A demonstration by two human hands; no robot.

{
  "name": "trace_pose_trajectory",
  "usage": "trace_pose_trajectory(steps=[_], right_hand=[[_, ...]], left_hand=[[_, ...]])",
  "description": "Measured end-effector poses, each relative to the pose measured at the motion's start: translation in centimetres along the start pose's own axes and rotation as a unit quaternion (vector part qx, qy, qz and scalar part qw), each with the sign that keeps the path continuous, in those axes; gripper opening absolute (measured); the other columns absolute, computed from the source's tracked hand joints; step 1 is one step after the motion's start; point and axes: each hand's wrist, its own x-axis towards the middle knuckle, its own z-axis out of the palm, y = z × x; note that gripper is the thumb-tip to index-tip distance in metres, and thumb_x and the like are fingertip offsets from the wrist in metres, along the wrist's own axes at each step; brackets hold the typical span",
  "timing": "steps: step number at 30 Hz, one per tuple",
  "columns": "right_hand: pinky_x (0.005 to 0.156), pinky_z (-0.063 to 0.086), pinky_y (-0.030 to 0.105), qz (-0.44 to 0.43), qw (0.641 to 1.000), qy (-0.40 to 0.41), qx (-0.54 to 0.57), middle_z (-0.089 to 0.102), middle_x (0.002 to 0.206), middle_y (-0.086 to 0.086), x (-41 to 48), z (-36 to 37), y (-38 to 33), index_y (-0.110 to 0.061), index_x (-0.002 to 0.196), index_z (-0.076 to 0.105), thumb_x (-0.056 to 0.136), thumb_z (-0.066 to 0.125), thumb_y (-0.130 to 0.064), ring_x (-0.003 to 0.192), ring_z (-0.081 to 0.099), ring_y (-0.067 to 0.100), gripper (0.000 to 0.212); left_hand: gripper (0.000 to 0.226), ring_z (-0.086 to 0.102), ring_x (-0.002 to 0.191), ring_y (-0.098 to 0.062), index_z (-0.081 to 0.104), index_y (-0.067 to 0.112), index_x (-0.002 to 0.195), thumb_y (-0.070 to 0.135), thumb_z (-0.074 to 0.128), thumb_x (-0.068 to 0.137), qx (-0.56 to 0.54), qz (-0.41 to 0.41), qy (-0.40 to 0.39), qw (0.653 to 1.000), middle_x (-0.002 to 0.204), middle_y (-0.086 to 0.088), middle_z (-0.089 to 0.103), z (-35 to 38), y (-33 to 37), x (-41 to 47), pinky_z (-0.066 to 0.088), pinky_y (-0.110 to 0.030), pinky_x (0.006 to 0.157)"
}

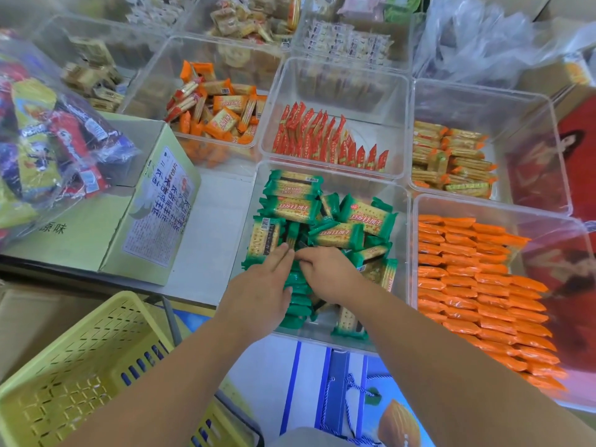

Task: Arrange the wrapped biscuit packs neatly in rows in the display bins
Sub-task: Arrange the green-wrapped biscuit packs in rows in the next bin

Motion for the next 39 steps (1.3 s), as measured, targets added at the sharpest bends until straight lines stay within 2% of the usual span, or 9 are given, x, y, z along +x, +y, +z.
trace_pose_trajectory(steps=[5,11,16,18,21,23,27,34,39], right_hand=[[0.089,0.055,0.043,0.034,0.997,0.068,0.002,0.060,0.134,0.009,0.8,-1.1,-0.9,-0.020,0.144,0.045,0.103,0.048,-0.018,0.110,0.063,0.030,0.041],[0.057,0.057,0.043,0.080,0.991,0.002,-0.109,0.061,0.079,0.009,1.0,-0.9,-0.5,-0.016,0.116,0.037,0.094,0.052,-0.003,0.066,0.062,0.028,0.029],[0.093,0.038,0.039,-0.065,0.966,-0.008,-0.251,0.056,0.103,0.000,-0.7,-1.0,1.6,-0.022,0.100,0.038,0.084,0.067,-0.030,0.108,0.052,0.028,0.034],[0.117,0.020,0.052,-0.106,0.935,0.007,-0.337,0.057,0.128,0.000,-1.0,-1.1,2.4,-0.021,0.114,0.046,0.081,0.068,-0.045,0.131,0.040,0.027,0.046],[0.119,-0.004,0.065,-0.067,0.915,-0.029,-0.397,0.021,0.164,0.007,-0.8,-1.5,3.0,-0.021,0.153,0.026,0.081,0.064,-0.063,0.151,0.012,0.030,0.092],[0.121,0.001,0.062,-0.017,0.912,-0.050,-0.407,0.012,0.166,0.011,-0.2,-1.8,2.8,-0.021,0.159,0.011,0.074,0.064,-0.075,0.151,0.007,0.035,0.113],[0.115,0.026,0.051,0.017,0.919,-0.052,-0.390,0.028,0.155,0.010,0.8,-2.0,1.8,-0.017,0.159,0.007,0.064,0.076,-0.074,0.137,0.028,0.035,0.130],[0.101,0.041,0.045,-0.017,0.957,-0.069,-0.280,0.052,0.124,0.007,3.8,-3.2,0.9,-0.021,0.131,0.054,0.091,0.058,-0.040,0.121,0.043,0.031,0.044],[0.084,0.049,0.041,-0.012,0.965,-0.146,-0.219,0.061,0.120,0.011,5.9,-3.3,0.9,-0.015,0.136,0.051,0.093,0.058,-0.033,0.118,0.046,0.030,0.047]], left_hand=[[0.069,0.054,0.122,-0.019,0.015,0.024,0.159,0.046,0.044,0.100,-0.025,-0.003,-0.017,1.000,0.163,0.009,0.018,0.6,-0.1,0.1,0.050,-0.033,0.091],[0.075,0.055,0.114,-0.022,0.016,0.024,0.158,0.048,0.051,0.095,-0.027,0.004,-0.029,0.999,0.152,0.004,0.024,1.1,-0.5,0.4,0.051,-0.035,0.089],[0.073,0.058,0.111,-0.023,0.023,0.025,0.152,0.054,0.053,0.091,-0.012,0.014,-0.038,0.999,0.155,0.006,0.027,1.2,-0.5,0.7,0.051,-0.037,0.087],[0.074,0.060,0.110,-0.023,0.025,0.027,0.149,0.058,0.054,0.089,-0.009,0.013,-0.036,0.999,0.157,0.008,0.030,1.2,-0.5,0.8,0.051,-0.037,0.086],[0.078,0.061,0.105,-0.020,0.028,0.030,0.144,0.063,0.061,0.082,-0.019,0.004,-0.026,0.999,0.148,0.010,0.040,1.1,-0.5,0.9,0.052,-0.035,0.080],[0.086,0.060,0.109,-0.020,0.026,0.032,0.147,0.066,0.064,0.078,-0.027,-0.003,-0.033,0.999,0.148,0.010,0.040,1.2,-0.5,0.9,0.052,-0.037,0.083],[0.101,0.054,0.121,-0.021,0.017,0.033,0.154,0.070,0.066,0.074,-0.026,-0.012,-0.049,0.998,0.156,0.010,0.030,1.2,-0.4,1.0,0.050,-0.039,0.094],[0.091,0.057,0.114,-0.021,0.023,0.033,0.149,0.071,0.062,0.076,-0.029,-0.002,-0.025,0.999,0.148,0.010,0.036,1.5,-0.6,0.9,0.053,-0.038,0.089],[0.084,0.059,0.108,-0.020,0.026,0.033,0.146,0.069,0.061,0.079,-0.042,0.007,-0.011,0.999,0.142,0.011,0.041,1.8,-0.8,0.9,0.055,-0.036,0.082]])
